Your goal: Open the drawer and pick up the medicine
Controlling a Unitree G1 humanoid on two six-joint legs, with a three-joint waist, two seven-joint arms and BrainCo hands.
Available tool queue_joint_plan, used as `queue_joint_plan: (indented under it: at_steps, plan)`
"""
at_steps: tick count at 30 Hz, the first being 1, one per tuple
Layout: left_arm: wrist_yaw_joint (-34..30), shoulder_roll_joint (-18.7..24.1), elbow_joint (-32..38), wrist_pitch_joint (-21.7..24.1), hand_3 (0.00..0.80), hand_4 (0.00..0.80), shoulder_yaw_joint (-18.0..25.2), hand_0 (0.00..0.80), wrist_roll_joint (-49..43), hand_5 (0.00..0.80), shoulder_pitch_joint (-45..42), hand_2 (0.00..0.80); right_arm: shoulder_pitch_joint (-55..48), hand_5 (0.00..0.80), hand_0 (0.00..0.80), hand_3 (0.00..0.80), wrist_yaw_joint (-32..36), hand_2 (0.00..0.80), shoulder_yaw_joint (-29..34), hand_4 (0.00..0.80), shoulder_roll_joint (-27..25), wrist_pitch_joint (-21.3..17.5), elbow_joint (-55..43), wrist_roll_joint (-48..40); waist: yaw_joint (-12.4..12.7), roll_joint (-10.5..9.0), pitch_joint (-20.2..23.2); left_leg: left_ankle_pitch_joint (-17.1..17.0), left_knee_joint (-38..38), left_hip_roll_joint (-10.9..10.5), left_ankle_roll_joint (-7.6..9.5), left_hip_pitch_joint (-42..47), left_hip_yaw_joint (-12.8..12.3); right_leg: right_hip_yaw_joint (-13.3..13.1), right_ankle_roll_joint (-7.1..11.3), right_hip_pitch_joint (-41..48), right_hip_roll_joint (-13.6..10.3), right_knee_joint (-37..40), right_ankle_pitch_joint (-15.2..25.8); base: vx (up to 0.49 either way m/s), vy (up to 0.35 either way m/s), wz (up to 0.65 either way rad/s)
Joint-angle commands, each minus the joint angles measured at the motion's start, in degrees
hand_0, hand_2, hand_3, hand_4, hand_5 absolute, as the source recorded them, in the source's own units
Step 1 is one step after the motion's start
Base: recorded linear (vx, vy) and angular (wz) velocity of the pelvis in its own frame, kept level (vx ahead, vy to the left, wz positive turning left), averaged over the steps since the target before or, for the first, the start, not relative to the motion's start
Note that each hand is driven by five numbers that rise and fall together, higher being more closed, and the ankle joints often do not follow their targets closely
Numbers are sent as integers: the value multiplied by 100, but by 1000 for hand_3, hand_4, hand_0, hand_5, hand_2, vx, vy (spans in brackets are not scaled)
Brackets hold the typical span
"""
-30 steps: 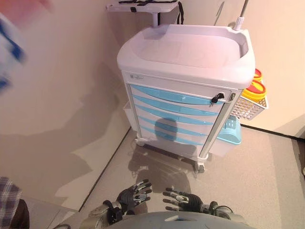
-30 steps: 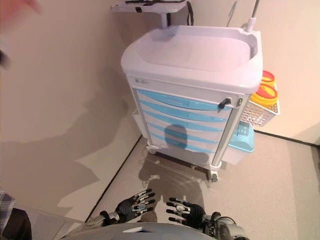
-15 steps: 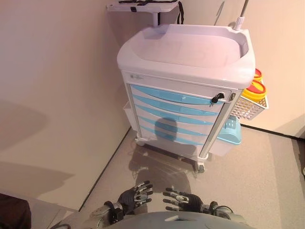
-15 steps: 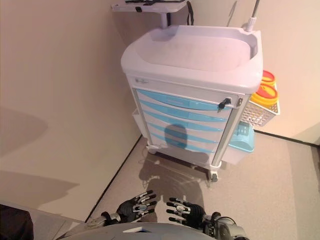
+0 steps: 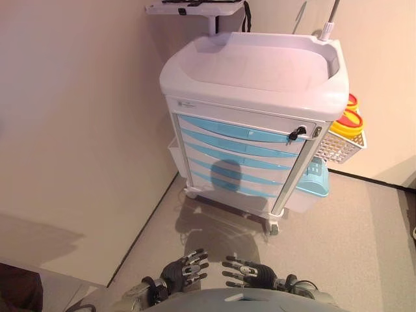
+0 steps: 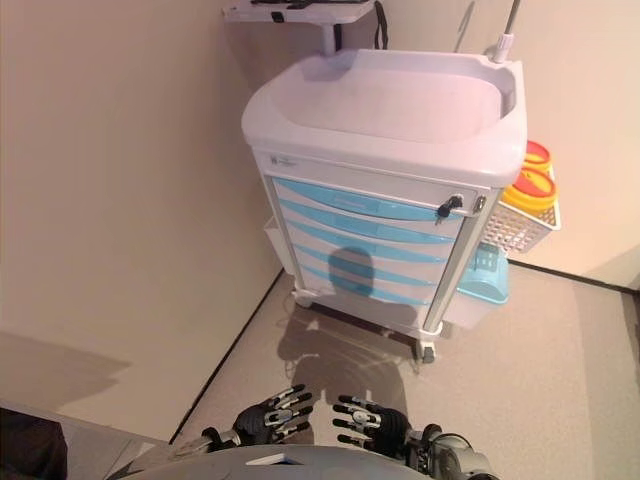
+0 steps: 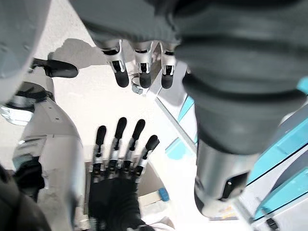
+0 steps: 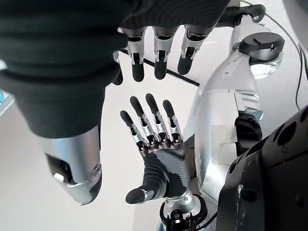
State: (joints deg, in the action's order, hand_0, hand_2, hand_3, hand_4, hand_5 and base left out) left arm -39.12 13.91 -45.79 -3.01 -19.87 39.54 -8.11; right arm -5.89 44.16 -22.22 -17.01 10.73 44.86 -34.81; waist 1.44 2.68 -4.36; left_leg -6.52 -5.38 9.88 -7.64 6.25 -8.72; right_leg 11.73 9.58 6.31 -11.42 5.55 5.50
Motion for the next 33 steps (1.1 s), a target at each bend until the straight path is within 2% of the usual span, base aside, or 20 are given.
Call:
queue_joint_plan:
  at_steps: [1, 7, 15, 21, 27, 31, 33]
  plan:
    - [-44, -65, -46, -256, 0, 0, 165, 0, 609, 0, 370, 0, 383, 0, 0, 0, 159, 0, 58, 0, 348, -144, -191, -181, 56, -281, -362, 603, 266, -483, 426, 165, -39, 199, -80, -108, -77, -72, 121, 72, -5, 2]
    - [-11, -170, -152, -540, 0, 0, 406, 0, 1333, 0, 267, 0, 253, 0, 0, 0, 177, 0, 115, 0, 325, -124, -274, -5, 12, -304, -508, 609, 493, -383, 450, 12, 16, 44, -157, -265, -90, -549, -127, 78, 2, 1]
    - [-44, -265, -304, -444, 0, 0, 510, 0, 2050, 0, 614, 0, 287, 0, 0, 0, 86, 0, -20, 0, 204, -338, -495, 82, -84, -431, -913, 784, 1284, -174, 381, -443, 121, -168, -343, -751, 34, -1209, -398, 50, -39, -3]
    - [-99, -289, -152, -438, 0, 0, 599, 0, 2780, 0, 863, 0, 178, 0, 0, 0, 9, 0, -225, 0, 56, -464, -787, 307, -199, -537, -1216, 908, 1802, -26, 339, -804, 164, -359, -405, -1157, 168, -1669, -563, 64, -48, -10]
    - [28, -137, 14, -335, 0, 0, 589, 0, 3709, 0, 1505, 0, 337, 0, 0, 0, -513, 0, -461, 0, -111, -1126, -1221, 149, -366, -797, -1601, 1005, 2382, 133, 359, -1529, 249, -579, -424, -1899, 370, -2159, -597, -35, -105, -16]
    - [232, -6, 203, -68, 0, 0, 505, 0, 4054, 0, 1987, 0, 483, 0, 0, 0, -695, 0, -568, 0, -216, -1217, -1844, -203, -495, -974, -1827, 994, 2660, 252, 356, -2018, 306, -646, -443, -2289, 550, -2325, -547, -42, -129, -20]
    - [350, 24, 325, 29, 0, 0, 477, 0, 4166, 0, 2157, 0, 513, 0, 0, 0, -750, 0, -602, 0, -287, -1195, -2146, -264, -544, -995, -1932, 1121, 2808, 313, 316, -2128, 360, -661, -415, -2349, 631, -2419, -640, 34, -80, -7]
